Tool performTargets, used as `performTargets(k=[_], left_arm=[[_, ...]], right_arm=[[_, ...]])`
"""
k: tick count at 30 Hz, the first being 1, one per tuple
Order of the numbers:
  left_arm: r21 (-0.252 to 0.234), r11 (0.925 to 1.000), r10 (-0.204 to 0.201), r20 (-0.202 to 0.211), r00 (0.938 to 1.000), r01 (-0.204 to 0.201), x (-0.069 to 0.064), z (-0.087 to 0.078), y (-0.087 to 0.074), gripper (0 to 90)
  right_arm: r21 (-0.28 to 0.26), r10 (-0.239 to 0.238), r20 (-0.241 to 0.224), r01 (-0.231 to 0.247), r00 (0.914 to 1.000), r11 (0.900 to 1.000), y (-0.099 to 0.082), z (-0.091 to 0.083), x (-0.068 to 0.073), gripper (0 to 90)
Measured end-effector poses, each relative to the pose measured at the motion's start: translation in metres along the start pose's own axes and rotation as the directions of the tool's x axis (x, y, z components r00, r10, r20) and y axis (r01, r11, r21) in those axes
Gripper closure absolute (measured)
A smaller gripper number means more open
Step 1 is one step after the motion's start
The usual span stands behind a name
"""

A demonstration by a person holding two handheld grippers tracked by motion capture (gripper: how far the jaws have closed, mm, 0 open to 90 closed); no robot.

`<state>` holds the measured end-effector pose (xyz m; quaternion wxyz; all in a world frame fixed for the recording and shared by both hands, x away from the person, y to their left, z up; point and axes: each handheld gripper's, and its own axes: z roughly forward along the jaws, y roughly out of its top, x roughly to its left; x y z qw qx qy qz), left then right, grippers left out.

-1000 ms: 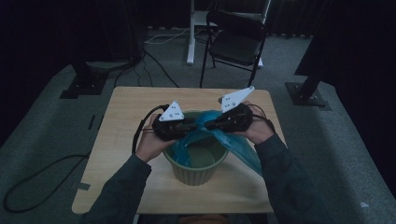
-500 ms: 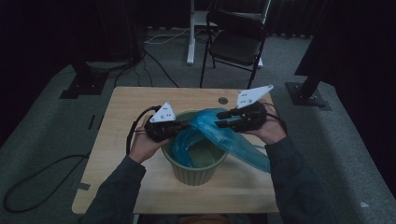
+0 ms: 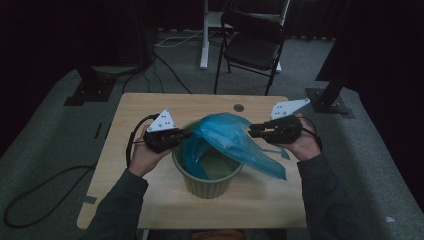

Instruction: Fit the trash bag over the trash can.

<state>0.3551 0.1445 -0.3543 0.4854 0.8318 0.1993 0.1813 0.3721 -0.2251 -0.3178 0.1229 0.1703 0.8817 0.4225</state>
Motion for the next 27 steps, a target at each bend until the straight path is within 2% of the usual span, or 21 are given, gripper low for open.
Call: performTargets(k=[3,7,14,17,21,24,27], left_arm=[[0.001,1.0000,0.000,0.001,1.0000,0.000,0.000,0.001,0.000,88.2],[0.006,1.0000,0.008,0.005,1.0000,-0.008,-0.002,0.003,0.001,87.1],[0.014,0.9997,0.022,0.012,0.9997,-0.022,-0.005,0.005,0.002,84.4],[0.008,0.9999,0.014,0.004,0.9999,-0.014,-0.005,0.003,0.002,80.2],[0.005,1.0000,0.006,-0.021,0.9998,-0.006,-0.002,-0.003,0.001,72.1],[0.001,1.0000,-0.003,-0.037,0.9993,0.003,0.000,-0.009,-0.001,68.1],[-0.009,0.9999,-0.008,-0.041,0.9991,0.008,0.001,-0.012,-0.001,65.7]], right_arm=[[0.013,0.010,-0.011,-0.010,0.9999,0.9999,-0.001,0.006,0.000,75.5],[-0.023,0.030,-0.059,-0.032,0.9978,0.9992,0.004,0.010,0.001,64.2],[-0.063,0.026,-0.110,-0.034,0.9936,0.9974,0.017,0.017,0.004,57.7],[-0.057,0.016,-0.106,-0.022,0.9942,0.9981,0.019,0.022,0.006,65.6],[-0.047,0.003,-0.102,-0.008,0.9948,0.9989,0.020,0.024,0.007,82.4],[-0.045,-0.005,-0.092,0.001,0.9958,0.9990,0.019,0.024,0.007,88.0],[-0.045,-0.003,-0.087,-0.001,0.9962,0.9990,0.018,0.022,0.007,89.8]])
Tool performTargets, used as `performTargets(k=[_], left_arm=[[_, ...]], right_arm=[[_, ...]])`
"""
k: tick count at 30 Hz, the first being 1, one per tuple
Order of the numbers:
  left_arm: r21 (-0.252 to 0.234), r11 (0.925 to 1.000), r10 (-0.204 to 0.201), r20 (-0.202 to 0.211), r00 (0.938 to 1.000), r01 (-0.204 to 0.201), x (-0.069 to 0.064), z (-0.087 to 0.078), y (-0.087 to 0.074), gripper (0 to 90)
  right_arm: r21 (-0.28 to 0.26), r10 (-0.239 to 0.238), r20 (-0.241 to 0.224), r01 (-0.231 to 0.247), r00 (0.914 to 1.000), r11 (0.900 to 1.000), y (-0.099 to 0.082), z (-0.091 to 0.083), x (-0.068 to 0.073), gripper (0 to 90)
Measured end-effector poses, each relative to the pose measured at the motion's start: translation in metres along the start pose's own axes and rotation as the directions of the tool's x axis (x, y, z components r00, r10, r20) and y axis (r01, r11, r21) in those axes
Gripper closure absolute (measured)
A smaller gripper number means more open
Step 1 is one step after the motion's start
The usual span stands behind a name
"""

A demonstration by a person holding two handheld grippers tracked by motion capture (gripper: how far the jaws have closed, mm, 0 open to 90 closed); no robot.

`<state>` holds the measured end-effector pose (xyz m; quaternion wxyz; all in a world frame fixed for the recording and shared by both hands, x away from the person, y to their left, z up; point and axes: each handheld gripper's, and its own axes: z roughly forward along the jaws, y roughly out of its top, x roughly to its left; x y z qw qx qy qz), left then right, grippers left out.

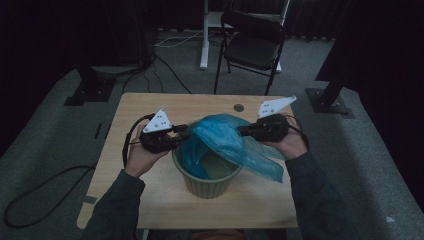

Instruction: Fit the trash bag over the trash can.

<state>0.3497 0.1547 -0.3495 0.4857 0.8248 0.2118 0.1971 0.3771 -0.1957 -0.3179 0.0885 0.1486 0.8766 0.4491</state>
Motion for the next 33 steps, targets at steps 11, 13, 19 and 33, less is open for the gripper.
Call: performTargets(k=[11,13,19,33], left_arm=[[-0.025,0.9996,0.013,-0.002,0.9999,-0.013,-0.002,-0.008,0.010,62.7],[-0.033,0.9994,0.012,0.001,0.9999,-0.012,-0.002,-0.009,0.012,62.6],[-0.038,0.9992,0.012,0.017,0.9998,-0.011,0.001,-0.008,0.025,60.7],[0.021,0.9989,0.039,0.121,0.9918,-0.042,-0.005,0.020,0.062,54.4]], right_arm=[[0.019,-0.003,0.010,0.002,0.9999,0.9998,-0.003,0.001,-0.001,90.0],[0.020,-0.005,0.007,0.005,1.0000,0.9998,-0.003,0.002,-0.001,90.0],[0.025,-0.007,0.002,0.007,1.0000,0.9997,-0.003,0.004,0.000,90.0],[0.015,-0.035,-0.020,0.035,0.9992,0.9993,0.009,0.012,0.006,90.0]])
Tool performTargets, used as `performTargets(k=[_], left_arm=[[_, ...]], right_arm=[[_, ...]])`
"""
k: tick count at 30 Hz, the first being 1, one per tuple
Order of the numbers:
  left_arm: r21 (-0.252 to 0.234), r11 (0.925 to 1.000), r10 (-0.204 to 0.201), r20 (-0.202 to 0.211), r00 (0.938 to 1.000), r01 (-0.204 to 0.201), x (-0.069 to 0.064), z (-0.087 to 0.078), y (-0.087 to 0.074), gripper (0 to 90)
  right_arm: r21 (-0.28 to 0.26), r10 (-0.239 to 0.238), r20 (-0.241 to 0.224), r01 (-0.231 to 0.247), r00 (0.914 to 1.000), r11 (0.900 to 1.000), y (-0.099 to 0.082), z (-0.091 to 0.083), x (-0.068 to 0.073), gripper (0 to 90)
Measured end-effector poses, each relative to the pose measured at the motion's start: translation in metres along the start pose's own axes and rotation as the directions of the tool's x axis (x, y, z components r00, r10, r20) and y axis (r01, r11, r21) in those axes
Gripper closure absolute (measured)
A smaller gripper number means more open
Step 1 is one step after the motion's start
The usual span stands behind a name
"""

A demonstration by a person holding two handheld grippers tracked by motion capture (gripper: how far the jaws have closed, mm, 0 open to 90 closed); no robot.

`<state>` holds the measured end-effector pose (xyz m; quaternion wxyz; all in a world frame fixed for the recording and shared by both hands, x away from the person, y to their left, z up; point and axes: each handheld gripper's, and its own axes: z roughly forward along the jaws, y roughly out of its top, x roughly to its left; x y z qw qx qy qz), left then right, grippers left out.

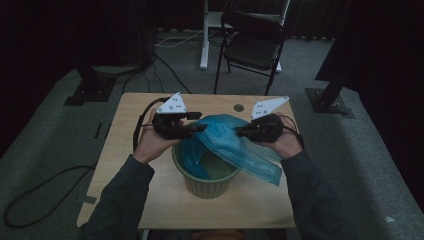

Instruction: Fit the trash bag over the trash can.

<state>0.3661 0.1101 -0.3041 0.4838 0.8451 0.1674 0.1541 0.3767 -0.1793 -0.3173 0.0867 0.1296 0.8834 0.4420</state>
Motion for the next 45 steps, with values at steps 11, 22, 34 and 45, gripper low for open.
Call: performTargets(k=[11,22,34,45], left_arm=[[0.069,0.9961,0.054,0.027,0.9982,-0.056,-0.014,0.026,0.003,60.5],[0.072,0.9942,0.082,-0.026,0.9963,-0.080,-0.014,0.019,-0.004,89.9],[0.026,0.9975,0.065,0.019,0.9977,-0.066,-0.017,0.015,-0.002,57.2],[0.045,0.9955,0.082,0.027,0.9963,-0.083,-0.032,0.029,0.005,41.5]], right_arm=[[-0.024,-0.028,-0.021,0.028,0.9994,0.9993,0.015,0.006,0.005,90.0],[-0.021,-0.022,-0.013,0.022,0.9997,0.9995,0.011,0.001,0.006,90.0],[-0.032,-0.002,0.005,0.002,1.0000,0.9995,0.011,0.003,0.003,90.0],[-0.037,0.025,0.007,-0.025,0.9997,0.9990,0.014,0.009,0.002,90.0]])
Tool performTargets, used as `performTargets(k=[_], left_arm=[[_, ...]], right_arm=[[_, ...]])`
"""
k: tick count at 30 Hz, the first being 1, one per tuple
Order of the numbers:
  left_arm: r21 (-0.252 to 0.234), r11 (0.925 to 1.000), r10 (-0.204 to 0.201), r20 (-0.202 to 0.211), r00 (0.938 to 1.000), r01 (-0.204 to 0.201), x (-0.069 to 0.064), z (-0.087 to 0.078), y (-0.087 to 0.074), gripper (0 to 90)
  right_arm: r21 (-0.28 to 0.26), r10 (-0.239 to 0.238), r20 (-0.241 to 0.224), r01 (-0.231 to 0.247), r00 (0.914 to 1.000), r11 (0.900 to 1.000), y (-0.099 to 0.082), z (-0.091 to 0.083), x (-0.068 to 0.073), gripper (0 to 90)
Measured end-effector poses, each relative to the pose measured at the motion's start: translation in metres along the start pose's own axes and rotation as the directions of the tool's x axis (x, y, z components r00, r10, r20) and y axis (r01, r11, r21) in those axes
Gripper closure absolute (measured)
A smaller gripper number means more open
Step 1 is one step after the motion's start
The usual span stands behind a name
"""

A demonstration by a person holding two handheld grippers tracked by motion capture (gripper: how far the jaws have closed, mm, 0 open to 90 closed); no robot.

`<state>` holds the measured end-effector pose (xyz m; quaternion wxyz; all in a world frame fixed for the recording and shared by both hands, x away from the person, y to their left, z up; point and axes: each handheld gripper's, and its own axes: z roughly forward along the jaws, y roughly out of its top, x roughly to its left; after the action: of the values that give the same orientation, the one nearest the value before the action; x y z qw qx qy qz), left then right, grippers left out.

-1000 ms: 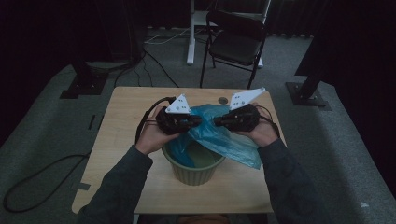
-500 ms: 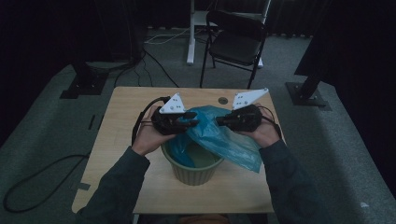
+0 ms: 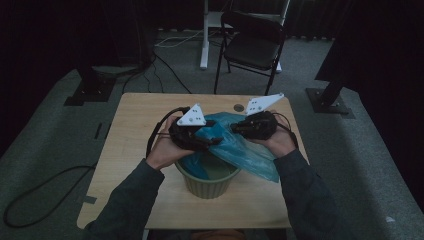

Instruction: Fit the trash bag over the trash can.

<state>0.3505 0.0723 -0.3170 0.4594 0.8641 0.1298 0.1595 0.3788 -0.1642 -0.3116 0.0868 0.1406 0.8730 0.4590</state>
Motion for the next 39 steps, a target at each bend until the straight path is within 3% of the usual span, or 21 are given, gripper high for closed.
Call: performTargets(k=[2,3,4,5,6,23,30,39], left_arm=[[0.031,0.9995,0.002,-0.040,0.9992,-0.001,-0.003,0.005,0.001,48.5],[0.049,0.9988,0.005,-0.056,0.9984,-0.002,-0.003,0.008,0.001,68.3],[0.049,0.9988,0.005,-0.056,0.9984,-0.002,-0.003,0.008,0.001,77.8],[0.055,0.9985,0.005,-0.065,0.9979,-0.001,-0.002,0.009,0.001,77.8],[0.058,0.9983,0.003,-0.073,0.9973,0.001,-0.001,0.009,0.001,89.8],[0.059,0.9967,-0.046,-0.158,0.9864,0.056,0.018,-0.013,-0.018,89.9],[0.085,0.9928,-0.069,-0.177,0.9818,0.085,0.025,-0.015,-0.029,89.8],[0.117,0.9897,-0.060,-0.183,0.9813,0.082,0.024,-0.012,-0.033,88.8]], right_arm=[[-0.005,0.001,0.001,-0.001,1.0000,1.0000,0.002,0.000,0.000,90.0],[-0.011,0.002,-0.006,-0.002,1.0000,0.9999,0.004,-0.001,0.001,90.0],[-0.011,-0.001,-0.006,0.001,1.0000,0.9999,0.004,-0.001,0.001,90.0],[-0.011,-0.001,-0.006,0.001,1.0000,0.9999,0.004,-0.001,0.001,90.0],[-0.008,-0.003,-0.004,0.003,1.0000,1.0000,0.004,-0.002,0.002,90.0],[0.029,0.000,0.009,-0.001,1.0000,0.9996,-0.008,-0.005,0.001,87.0],[0.070,-0.007,0.041,0.004,0.9991,0.9976,-0.016,-0.010,0.001,76.0],[0.057,0.020,0.071,-0.024,0.9973,0.9981,-0.025,-0.025,-0.003,67.3]])
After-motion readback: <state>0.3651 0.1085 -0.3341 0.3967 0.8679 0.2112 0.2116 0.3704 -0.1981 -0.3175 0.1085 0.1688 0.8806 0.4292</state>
